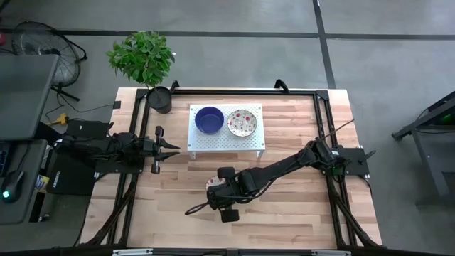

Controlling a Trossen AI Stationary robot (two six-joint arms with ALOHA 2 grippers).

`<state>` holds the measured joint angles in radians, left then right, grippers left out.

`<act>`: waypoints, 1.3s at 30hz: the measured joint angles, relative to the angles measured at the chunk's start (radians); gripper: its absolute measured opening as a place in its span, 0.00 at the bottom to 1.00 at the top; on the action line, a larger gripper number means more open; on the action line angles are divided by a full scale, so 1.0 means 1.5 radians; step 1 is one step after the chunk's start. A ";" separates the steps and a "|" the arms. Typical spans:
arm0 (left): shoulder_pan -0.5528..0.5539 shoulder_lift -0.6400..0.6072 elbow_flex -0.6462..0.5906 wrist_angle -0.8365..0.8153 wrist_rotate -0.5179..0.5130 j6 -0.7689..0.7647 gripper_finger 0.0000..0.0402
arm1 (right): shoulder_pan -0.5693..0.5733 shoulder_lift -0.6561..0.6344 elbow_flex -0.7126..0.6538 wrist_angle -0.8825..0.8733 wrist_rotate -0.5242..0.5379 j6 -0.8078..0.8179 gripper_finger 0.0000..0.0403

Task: Pick & Place Mini bowls
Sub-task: Stack the red patterned bowl on top of the red patterned bowl on the shelf

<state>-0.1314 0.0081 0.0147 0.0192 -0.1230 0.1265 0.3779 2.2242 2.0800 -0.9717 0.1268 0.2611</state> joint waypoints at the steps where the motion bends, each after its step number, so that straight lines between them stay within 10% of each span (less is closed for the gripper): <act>1: 0.000 0.000 0.000 0.000 0.000 0.000 0.18 | 0.000 0.000 0.000 0.000 0.003 0.000 0.01; 39: 0.000 0.000 0.000 0.000 0.000 0.000 0.18 | -0.012 0.023 -0.001 0.008 0.038 -0.007 0.15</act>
<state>-0.1314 0.0080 0.0147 0.0189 -0.1230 0.1265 0.3599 2.2593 2.0781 -0.9596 0.1841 0.2502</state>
